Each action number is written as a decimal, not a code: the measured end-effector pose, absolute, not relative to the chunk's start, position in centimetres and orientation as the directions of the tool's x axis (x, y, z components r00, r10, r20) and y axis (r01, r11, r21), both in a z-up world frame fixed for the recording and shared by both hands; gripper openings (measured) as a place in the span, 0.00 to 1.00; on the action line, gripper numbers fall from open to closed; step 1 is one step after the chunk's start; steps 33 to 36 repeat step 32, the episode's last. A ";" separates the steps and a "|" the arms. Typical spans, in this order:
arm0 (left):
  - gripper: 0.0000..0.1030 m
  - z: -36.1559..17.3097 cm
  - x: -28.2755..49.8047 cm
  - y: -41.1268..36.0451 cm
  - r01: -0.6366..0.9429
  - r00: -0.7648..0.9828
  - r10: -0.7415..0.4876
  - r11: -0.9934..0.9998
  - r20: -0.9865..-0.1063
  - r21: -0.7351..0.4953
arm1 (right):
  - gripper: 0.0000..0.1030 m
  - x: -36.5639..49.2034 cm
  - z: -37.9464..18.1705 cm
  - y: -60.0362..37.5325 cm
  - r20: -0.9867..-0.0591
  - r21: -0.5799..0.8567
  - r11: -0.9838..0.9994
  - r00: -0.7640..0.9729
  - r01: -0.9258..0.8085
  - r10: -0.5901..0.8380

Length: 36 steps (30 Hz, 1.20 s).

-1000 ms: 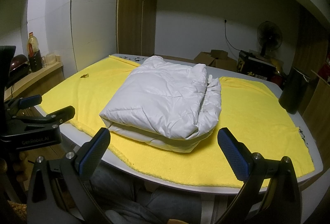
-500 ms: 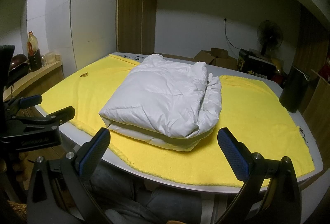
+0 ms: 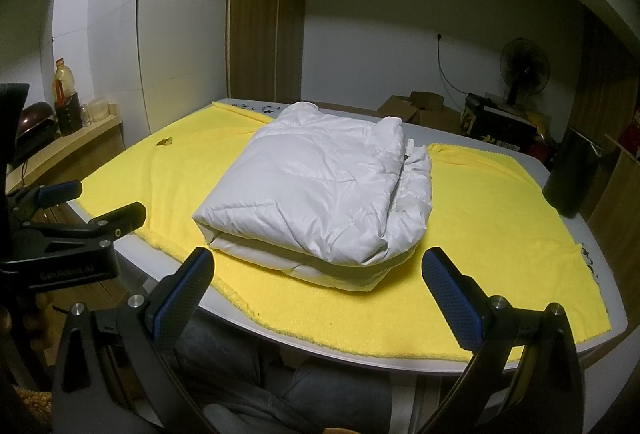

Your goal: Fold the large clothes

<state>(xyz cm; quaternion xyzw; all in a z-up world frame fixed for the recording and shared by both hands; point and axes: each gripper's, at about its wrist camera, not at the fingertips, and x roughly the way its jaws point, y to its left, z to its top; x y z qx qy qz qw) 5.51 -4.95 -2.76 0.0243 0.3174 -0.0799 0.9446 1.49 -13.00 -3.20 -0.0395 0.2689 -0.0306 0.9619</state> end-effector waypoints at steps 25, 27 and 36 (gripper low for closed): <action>1.00 -3.0 5.6 -5.2 0.177 0.779 -0.145 0.984 -0.610 -0.008 | 1.00 1.3 -3.2 -13.5 -0.526 -0.096 0.995 0.848 0.024 -0.071; 1.00 -2.9 5.6 -5.2 0.179 0.779 -0.148 0.984 -0.609 -0.010 | 1.00 1.3 -3.3 -13.5 -0.526 -0.096 0.995 0.848 0.024 -0.071; 1.00 -2.6 5.2 -5.3 0.195 0.792 -0.160 0.981 -0.589 -0.006 | 1.00 1.3 -3.3 -13.5 -0.527 -0.096 0.995 0.847 0.023 -0.070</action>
